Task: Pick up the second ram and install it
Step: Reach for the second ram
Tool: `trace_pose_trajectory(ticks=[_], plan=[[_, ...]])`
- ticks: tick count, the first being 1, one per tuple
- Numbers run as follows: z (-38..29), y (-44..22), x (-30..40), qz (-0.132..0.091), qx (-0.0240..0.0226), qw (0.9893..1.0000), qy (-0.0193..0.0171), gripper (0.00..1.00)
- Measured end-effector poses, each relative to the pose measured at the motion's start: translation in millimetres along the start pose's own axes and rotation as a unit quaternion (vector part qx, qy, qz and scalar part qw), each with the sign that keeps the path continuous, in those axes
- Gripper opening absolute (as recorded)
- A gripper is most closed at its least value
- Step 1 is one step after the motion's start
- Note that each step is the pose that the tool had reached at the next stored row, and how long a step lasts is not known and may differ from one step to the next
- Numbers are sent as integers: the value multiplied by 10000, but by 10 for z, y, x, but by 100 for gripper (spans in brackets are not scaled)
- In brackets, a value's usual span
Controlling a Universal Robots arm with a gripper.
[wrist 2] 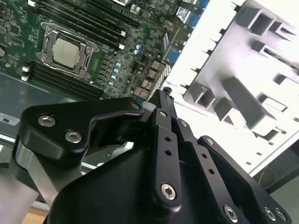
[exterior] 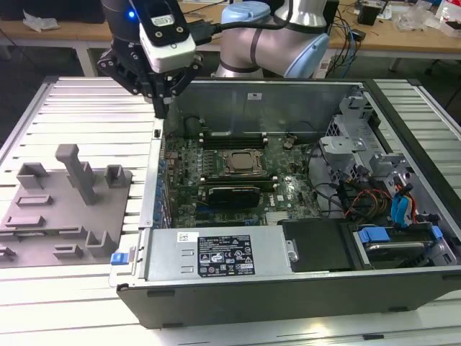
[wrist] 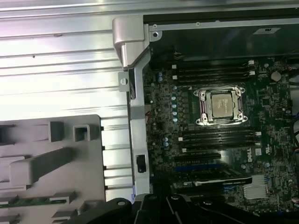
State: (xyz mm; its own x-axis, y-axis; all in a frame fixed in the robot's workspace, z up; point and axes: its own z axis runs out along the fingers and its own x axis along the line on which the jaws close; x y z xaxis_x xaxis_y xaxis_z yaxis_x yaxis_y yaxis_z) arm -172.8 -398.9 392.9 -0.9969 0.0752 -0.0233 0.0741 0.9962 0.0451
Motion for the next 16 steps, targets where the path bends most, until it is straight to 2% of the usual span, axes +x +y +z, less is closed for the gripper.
trace_pose_trajectory(ticks=[2, 6, 12, 14, 16], plan=[[-1, -3, 46, 0, 0, 10000, 0, 11], [-4, -15, 200, 0, 0, 10000, 0, 11], [-8, -29, 390, 1, 0, 10000, 0, 11], [-8, -32, 425, 1, 0, 10000, 0, 11], [-10, -40, 531, 0, 0, 10000, 0, 11]])
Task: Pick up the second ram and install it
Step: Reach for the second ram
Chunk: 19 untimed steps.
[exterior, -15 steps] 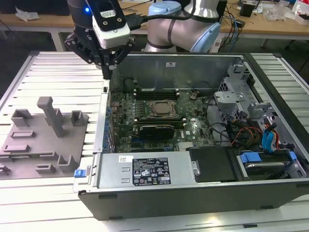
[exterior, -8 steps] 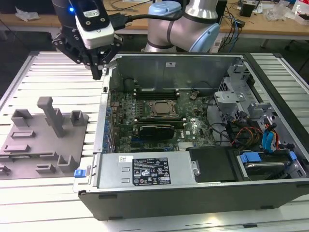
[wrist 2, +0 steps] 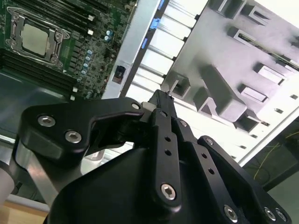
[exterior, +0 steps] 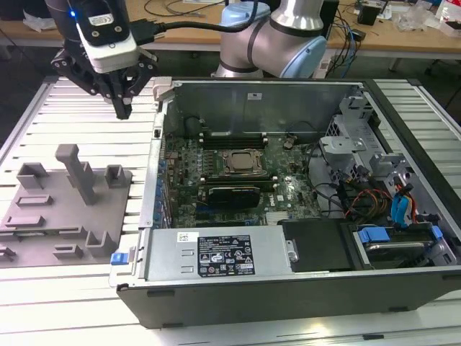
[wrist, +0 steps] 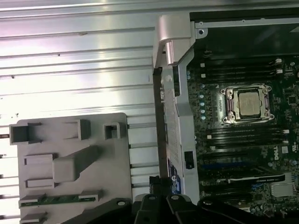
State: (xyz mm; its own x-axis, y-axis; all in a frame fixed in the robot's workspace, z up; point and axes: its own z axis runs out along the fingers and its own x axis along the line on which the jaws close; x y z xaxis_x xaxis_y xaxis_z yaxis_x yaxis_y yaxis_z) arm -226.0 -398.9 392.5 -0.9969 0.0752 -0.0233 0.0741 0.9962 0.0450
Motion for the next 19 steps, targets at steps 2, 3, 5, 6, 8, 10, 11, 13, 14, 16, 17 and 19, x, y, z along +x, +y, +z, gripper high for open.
trace_pose_trajectory(ticks=[2, 3, 5, 6, 8, 10, 11, 13, 14, 16, 17, 19], plan=[[0, -3, 38, 0, 0, 10000, 0, 11], [-1, -6, 76, 1, 0, 10000, 0, 11], [-2, -13, 179, 0, 0, 10000, 0, 11], [-4, -18, 242, 0, 0, 10000, 0, 11], [-5, -22, 299, 0, 0, 10000, 0, 11], [-6, -29, 382, 0, 0, 10000, 0, 11], [-7, -31, 417, 0, 0, 10000, 0, 11], [-7, -34, 455, 0, 0, 10000, 0, 11], [-8, -37, 496, 0, 0, 10000, 0, 11], [-8, -40, 531, 0, 0, 10000, 0, 11], [-9, -41, 557, 1, 0, 10000, 0, 11], [-10, -46, 622, 0, 0, 10000, 0, 11]])
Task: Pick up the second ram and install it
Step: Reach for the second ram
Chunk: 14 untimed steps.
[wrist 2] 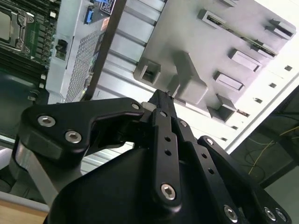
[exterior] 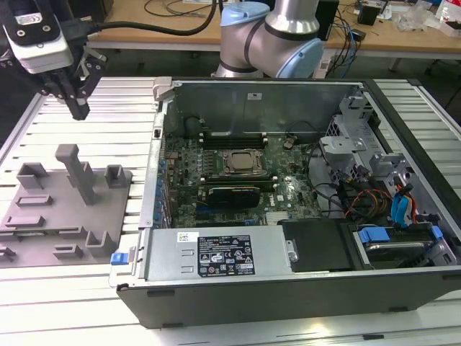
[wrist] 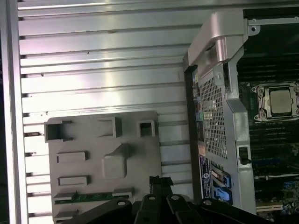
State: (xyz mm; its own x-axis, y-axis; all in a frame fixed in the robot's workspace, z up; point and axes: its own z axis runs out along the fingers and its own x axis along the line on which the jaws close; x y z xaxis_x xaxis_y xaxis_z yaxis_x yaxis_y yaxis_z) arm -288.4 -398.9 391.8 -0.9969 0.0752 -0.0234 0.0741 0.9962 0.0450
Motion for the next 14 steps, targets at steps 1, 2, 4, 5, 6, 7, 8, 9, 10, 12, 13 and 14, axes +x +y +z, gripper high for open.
trace_pose_trajectory(ticks=[1, 2, 4, 5, 6, 7, 8, 9, 10, 12, 13, 14], plan=[[0, -1, 18, 0, 0, 10000, 0, 11], [-1, -3, 36, 0, 0, 10000, 0, 11], [-2, -6, 80, 0, 0, 10000, 0, 11], [-2, -8, 107, 0, 0, 10000, 0, 11], [-2, -10, 132, 1, 0, 10000, 0, 11], [-2, -11, 152, 0, 0, 10000, 0, 11], [-3, -13, 177, 0, 0, 10000, 0, 11], [-3, -17, 224, 0, 0, 10000, 0, 11], [-5, -20, 263, 0, 0, 10000, 0, 11], [-6, -24, 316, 0, 0, 10000, 1, 11], [-6, -25, 339, 0, 0, 10000, 0, 11], [-7, -28, 380, 0, 1, 10000, 0, 11]])
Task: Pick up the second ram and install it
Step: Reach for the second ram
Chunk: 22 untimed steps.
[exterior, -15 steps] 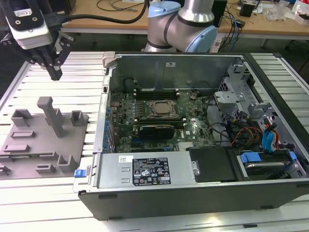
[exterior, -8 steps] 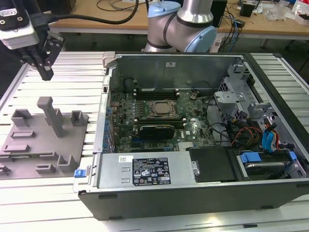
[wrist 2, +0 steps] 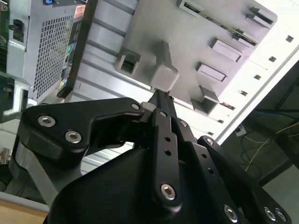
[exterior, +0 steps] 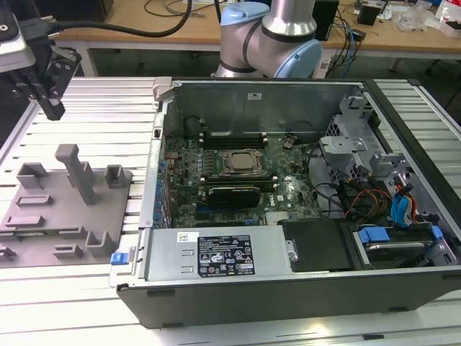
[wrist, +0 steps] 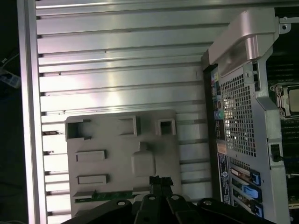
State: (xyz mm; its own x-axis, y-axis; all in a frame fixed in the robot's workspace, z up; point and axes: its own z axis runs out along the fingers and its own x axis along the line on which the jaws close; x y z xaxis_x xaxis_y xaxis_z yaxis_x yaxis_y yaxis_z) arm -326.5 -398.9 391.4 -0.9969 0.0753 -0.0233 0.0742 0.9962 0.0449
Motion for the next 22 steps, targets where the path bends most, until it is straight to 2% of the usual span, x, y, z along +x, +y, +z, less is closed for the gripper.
trace_pose_trajectory(ticks=[1, 4, 7, 9, 12, 19, 20, 22], plan=[[-1, -4, 55, 0, 0, 10000, 0, 11], [-2, -11, 140, 0, 0, 10000, 0, 11], [-3, -24, 324, 0, 0, 10000, 0, 11], [-3, -39, 392, 0, 0, 10000, 0, 11], [-6, -157, 480, 0, 9, 10000, -1, 11], [-11, -499, 488, -2, 62, 10000, -5, 11], [-13, -530, 486, -2, 63, 10000, -4, 11], [-13, -550, 485, -2, 63, 10000, -5, 11]])
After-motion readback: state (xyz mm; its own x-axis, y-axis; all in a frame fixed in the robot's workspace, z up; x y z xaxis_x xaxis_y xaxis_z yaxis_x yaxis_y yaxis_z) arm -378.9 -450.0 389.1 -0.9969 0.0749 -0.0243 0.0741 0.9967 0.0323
